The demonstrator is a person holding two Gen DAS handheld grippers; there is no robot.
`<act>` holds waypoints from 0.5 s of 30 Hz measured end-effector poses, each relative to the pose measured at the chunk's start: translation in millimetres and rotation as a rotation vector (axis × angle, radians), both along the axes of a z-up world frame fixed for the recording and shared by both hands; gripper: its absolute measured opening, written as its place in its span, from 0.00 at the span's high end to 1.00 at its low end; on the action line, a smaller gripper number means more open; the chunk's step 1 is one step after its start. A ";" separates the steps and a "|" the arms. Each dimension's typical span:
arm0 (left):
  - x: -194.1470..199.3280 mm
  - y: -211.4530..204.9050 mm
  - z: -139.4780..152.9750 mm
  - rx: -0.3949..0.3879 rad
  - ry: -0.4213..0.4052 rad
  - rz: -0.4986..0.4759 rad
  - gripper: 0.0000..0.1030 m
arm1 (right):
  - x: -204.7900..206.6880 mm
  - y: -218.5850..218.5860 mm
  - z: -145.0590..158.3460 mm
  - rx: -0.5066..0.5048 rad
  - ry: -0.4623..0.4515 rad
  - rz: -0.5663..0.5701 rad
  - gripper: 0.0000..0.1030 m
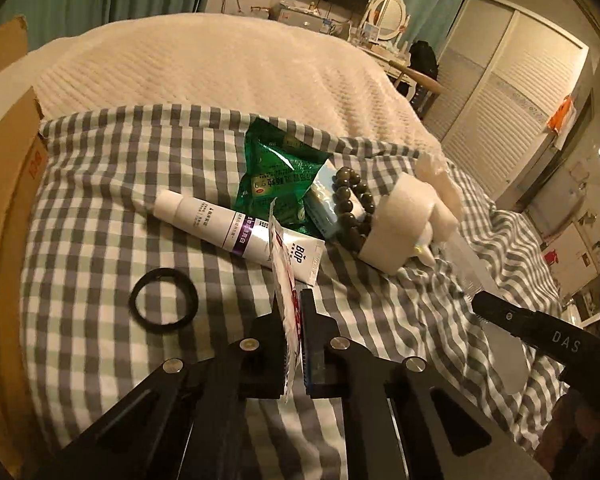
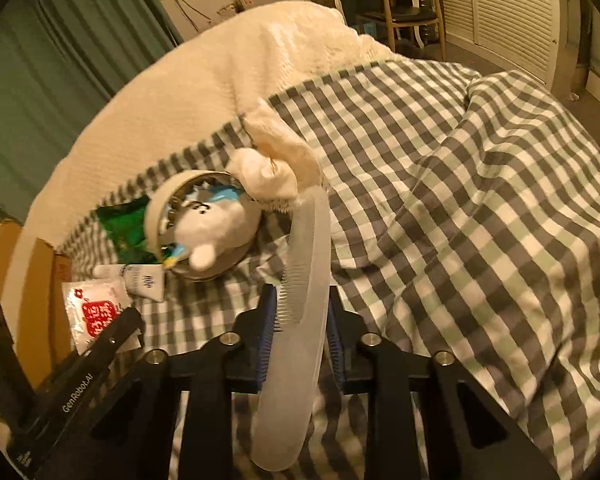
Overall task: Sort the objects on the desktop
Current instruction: 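Grasp the red-and-white sachet with the left gripper while the right gripper grasps the clear comb, then carry the sachet and comb into the cardboard box and open both grippers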
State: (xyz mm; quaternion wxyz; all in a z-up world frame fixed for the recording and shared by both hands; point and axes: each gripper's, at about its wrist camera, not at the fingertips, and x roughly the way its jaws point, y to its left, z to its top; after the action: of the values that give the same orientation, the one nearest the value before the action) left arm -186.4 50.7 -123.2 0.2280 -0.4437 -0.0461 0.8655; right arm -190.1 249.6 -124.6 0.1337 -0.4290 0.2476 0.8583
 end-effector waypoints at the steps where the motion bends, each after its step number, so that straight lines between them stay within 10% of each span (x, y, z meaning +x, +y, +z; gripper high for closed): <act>1: 2.5 -1.7 2.2 0.008 0.003 -0.002 0.94 | 4.8 1.1 5.3 -0.005 0.006 0.007 0.96; 15: 40.2 -20.3 34.3 0.033 0.041 -0.031 0.94 | 43.0 -20.3 36.5 -0.100 0.087 0.074 0.97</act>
State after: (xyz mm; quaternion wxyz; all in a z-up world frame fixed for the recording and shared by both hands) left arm -146.1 30.4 -88.9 0.2497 -0.4227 -0.0487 0.8698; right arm -147.0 229.3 -88.2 0.0694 -0.4064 0.2796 0.8671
